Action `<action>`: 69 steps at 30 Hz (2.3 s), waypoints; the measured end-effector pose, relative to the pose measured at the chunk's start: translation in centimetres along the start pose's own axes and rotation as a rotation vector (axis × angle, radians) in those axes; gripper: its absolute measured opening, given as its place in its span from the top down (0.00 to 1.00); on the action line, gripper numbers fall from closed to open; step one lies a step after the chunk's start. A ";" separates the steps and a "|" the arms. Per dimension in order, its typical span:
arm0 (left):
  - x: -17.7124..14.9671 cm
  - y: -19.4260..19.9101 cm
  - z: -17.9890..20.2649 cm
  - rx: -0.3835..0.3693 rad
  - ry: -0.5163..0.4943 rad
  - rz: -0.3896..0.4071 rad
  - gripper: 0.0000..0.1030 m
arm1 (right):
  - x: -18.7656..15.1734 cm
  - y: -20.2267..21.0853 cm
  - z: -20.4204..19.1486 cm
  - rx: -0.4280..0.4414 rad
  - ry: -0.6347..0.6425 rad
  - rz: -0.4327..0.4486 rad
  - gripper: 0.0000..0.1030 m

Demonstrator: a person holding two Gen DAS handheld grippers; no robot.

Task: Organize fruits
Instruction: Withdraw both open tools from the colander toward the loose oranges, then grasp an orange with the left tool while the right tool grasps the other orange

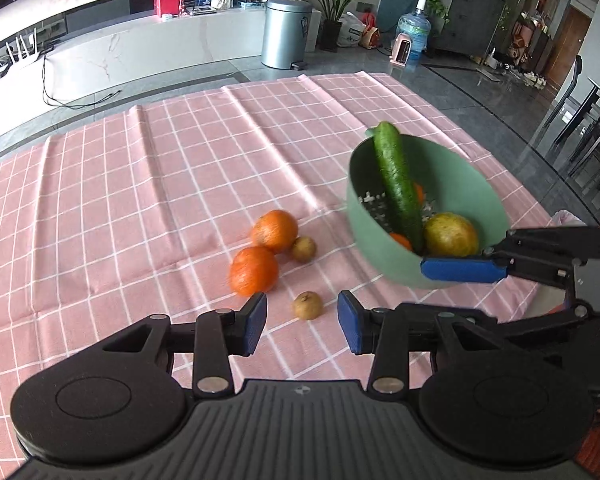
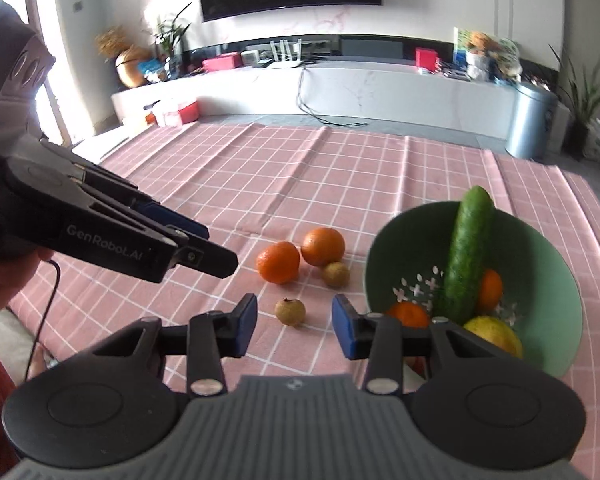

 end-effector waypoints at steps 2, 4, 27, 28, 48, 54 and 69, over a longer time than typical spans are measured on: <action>-0.6 -0.5 -0.9 -0.007 0.014 -0.005 0.53 | 0.1 -0.5 -0.3 0.001 0.054 -0.003 0.71; -1.0 -1.1 -1.7 -0.009 0.027 -0.006 0.53 | 0.3 -1.1 -0.6 0.007 0.098 -0.003 0.72; 1.1 -8.7 -5.8 -0.071 0.106 -0.083 0.36 | 4.0 -10.7 -0.1 0.025 0.570 -0.188 0.73; 1.1 -8.9 -5.8 -0.083 0.112 -0.088 0.36 | 4.0 -11.0 0.1 0.026 0.590 -0.199 0.73; 2.2 -7.5 -8.0 -0.072 0.178 -0.046 0.52 | 4.9 -15.3 0.8 0.059 0.611 -0.276 0.60; 2.3 -6.9 -9.1 -0.065 0.212 -0.039 0.52 | 5.0 -16.4 0.2 0.062 0.573 -0.313 0.61; 2.4 -4.2 -8.9 -0.075 0.209 0.024 0.52 | 6.4 -12.7 -0.6 -0.009 0.438 -0.218 0.62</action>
Point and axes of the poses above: each gripper's, at about its wrist camera, not at the fingertips, and y roughly against the way its jaws point, z to its right, x to its top, the point moved 4 cm from there along -y, roughly the way its jaws point, and after that the axes turned 4 degrees about y, right-handed, at the moved point
